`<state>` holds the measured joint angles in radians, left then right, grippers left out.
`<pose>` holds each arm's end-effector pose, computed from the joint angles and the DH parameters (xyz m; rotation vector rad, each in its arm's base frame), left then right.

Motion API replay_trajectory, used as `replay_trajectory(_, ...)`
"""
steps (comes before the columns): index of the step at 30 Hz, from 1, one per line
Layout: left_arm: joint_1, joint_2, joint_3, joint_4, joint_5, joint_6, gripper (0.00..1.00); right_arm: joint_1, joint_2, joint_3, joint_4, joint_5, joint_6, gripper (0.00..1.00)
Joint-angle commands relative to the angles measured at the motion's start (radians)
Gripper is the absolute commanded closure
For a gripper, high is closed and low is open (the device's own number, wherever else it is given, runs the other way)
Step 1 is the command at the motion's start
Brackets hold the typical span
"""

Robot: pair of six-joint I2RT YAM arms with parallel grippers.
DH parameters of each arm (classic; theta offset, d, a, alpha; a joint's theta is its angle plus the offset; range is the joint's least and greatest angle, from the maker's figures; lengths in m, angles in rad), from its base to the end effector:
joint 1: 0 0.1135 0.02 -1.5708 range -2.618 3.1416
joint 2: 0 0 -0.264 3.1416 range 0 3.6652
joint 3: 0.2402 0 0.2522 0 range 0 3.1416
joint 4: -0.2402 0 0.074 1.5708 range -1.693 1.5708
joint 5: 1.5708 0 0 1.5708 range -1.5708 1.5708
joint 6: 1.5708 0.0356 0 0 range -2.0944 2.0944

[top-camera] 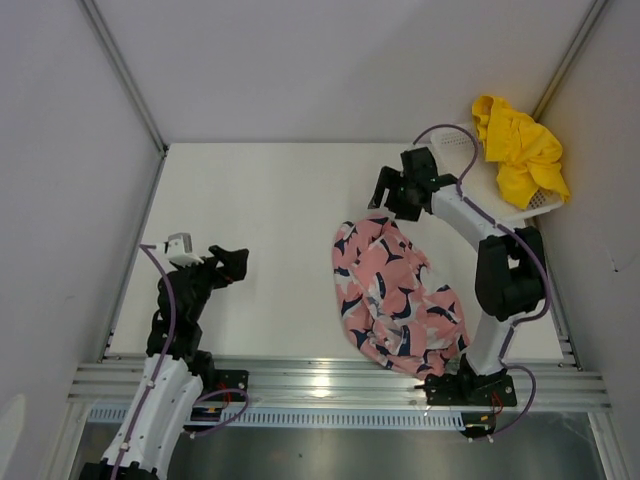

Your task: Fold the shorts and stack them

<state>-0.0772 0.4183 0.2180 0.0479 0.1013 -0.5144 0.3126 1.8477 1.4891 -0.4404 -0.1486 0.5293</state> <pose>0.1382 -0.0143 0.2142 -0.3050 1.7240 -0.5224 0.3969 0.1338 0.2594 0.1901 2.4286 0.5696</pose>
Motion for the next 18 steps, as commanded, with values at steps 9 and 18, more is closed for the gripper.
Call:
replay_trajectory(9,0.001,0.108,0.038,0.069,0.08,-0.013,0.01,0.112,-0.505,-0.355,-0.063,0.324,-0.017,0.19)
replay_trajectory(18,-0.003,0.142,0.034,0.093,0.1,-0.019,0.01,0.344,-0.715,-0.599,-0.184,0.374,0.076,0.19)
